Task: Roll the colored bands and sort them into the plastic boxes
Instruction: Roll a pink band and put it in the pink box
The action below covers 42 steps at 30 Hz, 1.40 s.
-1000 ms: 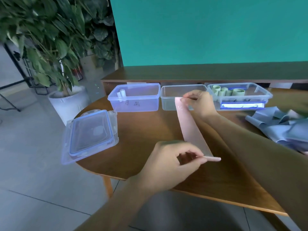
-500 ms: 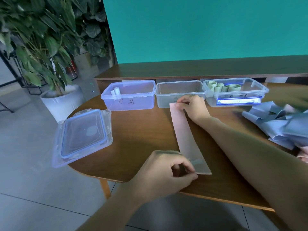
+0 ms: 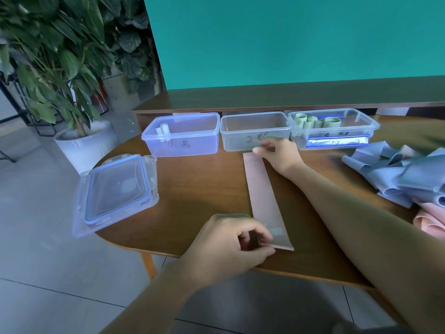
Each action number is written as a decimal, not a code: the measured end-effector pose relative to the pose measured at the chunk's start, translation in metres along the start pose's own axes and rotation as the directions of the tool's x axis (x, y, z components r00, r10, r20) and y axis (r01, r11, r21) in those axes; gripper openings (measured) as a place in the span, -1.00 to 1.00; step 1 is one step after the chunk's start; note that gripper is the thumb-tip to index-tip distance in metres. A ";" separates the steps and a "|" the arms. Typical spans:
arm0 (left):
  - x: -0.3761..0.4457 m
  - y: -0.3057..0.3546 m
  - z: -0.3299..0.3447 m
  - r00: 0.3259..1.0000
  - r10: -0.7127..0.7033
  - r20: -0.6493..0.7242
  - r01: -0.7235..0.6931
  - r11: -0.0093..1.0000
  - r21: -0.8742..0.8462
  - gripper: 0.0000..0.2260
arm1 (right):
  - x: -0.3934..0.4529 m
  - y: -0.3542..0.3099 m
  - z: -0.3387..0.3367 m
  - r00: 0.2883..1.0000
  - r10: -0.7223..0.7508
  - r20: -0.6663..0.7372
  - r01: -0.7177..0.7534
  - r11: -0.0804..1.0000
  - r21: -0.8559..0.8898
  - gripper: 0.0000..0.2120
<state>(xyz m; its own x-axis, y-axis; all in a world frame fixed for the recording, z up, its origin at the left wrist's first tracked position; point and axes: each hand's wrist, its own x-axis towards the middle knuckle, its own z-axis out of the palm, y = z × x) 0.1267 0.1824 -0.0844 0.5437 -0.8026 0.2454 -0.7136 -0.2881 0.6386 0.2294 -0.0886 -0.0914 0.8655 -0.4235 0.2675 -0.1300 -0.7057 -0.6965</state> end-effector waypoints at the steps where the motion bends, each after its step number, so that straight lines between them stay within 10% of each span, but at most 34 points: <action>1: 0.000 0.000 0.001 1.000 0.008 -0.004 -0.008 1.000 0.004 -0.85 | -0.005 0.000 -0.003 1.000 -0.008 0.008 0.008 1.000 0.002 -0.56; 13: -0.002 0.000 0.003 0.991 0.112 -0.077 -0.109 0.993 0.043 -0.89 | -0.165 -0.012 -0.049 0.952 -0.288 0.103 0.283 0.957 0.057 -0.90; 26: -0.009 0.000 0.010 0.988 0.098 -0.118 -0.090 0.993 0.072 -0.92 | -0.214 -0.005 -0.075 0.839 -0.435 0.328 0.395 0.900 0.184 -0.84; 42: -0.008 0.004 0.006 0.997 0.011 -0.077 -0.006 0.998 0.065 -0.96 | -0.208 -0.004 -0.072 0.871 -0.360 0.333 0.321 0.932 0.168 -0.90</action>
<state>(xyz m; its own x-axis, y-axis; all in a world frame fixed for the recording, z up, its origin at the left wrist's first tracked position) 0.1165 0.1848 -0.0888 0.5683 -0.7630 0.3080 -0.7442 -0.3169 0.5880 0.0155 -0.0386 -0.0960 0.9621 0.0748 0.2622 0.2382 -0.6985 -0.6748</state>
